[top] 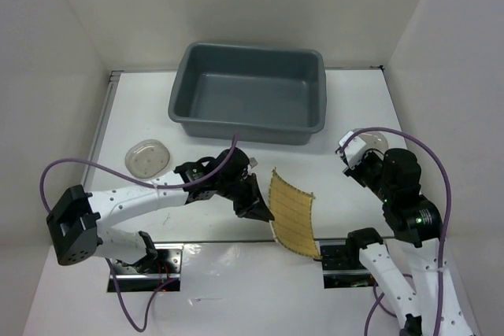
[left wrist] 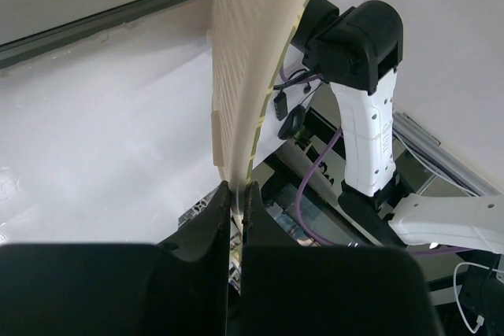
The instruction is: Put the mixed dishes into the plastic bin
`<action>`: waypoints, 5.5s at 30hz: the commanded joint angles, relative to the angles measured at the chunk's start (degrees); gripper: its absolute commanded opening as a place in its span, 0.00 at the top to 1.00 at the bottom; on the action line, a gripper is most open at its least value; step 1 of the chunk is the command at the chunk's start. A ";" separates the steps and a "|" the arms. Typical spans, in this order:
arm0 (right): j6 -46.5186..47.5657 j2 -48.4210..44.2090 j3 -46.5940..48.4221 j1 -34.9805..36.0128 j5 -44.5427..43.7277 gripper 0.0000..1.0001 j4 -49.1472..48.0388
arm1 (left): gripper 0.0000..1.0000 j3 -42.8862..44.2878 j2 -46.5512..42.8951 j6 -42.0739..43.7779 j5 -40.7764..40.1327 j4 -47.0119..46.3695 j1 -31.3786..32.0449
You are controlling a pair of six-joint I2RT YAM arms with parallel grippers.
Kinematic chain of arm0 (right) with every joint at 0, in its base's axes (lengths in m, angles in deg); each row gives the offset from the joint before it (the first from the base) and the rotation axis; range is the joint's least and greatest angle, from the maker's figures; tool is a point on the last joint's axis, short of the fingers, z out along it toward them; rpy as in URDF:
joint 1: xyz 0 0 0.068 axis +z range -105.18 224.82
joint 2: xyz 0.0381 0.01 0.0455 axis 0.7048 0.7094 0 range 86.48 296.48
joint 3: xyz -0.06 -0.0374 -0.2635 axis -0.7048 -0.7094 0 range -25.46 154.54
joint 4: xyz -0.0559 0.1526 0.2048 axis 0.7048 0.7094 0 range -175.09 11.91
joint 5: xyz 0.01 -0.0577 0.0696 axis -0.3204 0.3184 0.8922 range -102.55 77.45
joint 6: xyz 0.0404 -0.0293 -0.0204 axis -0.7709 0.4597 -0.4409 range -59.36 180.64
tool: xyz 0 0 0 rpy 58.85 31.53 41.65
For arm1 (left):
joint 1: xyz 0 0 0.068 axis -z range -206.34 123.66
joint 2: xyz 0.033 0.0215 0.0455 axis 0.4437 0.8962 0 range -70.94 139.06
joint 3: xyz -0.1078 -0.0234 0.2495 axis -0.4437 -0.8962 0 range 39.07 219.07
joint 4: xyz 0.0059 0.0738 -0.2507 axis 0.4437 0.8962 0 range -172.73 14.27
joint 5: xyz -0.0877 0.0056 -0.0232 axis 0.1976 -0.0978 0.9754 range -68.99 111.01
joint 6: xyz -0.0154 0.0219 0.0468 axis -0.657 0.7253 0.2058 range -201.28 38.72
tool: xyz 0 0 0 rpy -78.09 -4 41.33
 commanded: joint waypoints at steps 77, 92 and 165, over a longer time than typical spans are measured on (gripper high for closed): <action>-22.47 -12.79 -14.20 -1.07 -30.27 0.62 -19.80 | 1.00 125.82 88.74 28.98 28.92 31.97 -40.58; -22.47 -10.07 -14.73 -0.55 -30.89 0.23 -20.33 | 0.90 125.82 89.02 42.69 12.59 55.18 -41.73; 2.58 75.88 10.06 -16.72 -5.58 0.52 -18.40 | 0.00 15.17 -18.66 39.53 -27.51 37.42 -38.74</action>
